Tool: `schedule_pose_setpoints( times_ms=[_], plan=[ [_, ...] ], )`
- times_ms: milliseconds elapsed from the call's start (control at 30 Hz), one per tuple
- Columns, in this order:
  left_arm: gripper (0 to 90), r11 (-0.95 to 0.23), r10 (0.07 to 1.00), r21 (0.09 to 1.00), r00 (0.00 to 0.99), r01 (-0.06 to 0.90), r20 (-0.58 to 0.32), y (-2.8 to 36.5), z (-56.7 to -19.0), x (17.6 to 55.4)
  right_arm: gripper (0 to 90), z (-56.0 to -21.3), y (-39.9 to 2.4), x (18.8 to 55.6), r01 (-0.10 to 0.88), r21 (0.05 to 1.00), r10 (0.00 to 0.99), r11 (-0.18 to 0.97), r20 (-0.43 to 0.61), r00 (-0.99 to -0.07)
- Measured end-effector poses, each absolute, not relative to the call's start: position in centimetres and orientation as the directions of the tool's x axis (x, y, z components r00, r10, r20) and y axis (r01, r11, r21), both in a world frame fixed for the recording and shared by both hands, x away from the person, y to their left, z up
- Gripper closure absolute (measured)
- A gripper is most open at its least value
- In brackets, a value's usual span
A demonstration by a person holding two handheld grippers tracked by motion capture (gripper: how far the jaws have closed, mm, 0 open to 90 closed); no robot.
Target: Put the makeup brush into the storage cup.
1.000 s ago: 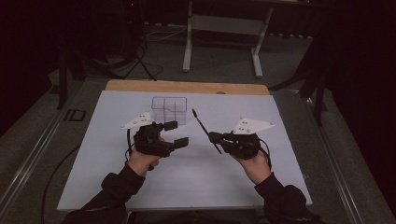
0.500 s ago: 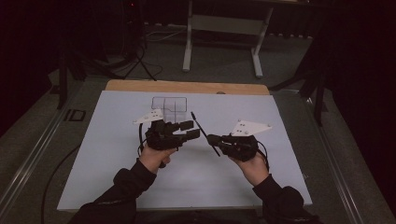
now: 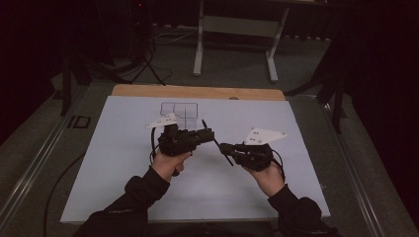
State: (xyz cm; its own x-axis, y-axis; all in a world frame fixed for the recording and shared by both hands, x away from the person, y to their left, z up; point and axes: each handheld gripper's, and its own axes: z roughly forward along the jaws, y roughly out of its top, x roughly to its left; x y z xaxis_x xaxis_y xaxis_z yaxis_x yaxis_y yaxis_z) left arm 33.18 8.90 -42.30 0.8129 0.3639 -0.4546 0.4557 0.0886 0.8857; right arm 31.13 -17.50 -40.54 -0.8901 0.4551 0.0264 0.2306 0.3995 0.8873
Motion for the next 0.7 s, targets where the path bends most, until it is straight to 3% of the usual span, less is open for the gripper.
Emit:
schedule_pose_setpoints(
  times_ms=[267, 700],
  plan=[
    [85.0, 0.055, 0.374, 0.893, 0.820, 0.446, -0.433, 8.4, -41.8, 33.1, 85.6, -40.6, -17.2, 31.1, 0.221, 0.881, 0.451, 0.419, 0.010, -0.893],
    [86.5, 0.020, 0.401, 0.897, 0.818, 0.443, -0.412, 7.9, -41.2, 32.9, 85.4, -40.8, -17.2, 31.3, 0.235, 0.872, 0.447, 0.429, 0.022, -0.894]
  ],
)
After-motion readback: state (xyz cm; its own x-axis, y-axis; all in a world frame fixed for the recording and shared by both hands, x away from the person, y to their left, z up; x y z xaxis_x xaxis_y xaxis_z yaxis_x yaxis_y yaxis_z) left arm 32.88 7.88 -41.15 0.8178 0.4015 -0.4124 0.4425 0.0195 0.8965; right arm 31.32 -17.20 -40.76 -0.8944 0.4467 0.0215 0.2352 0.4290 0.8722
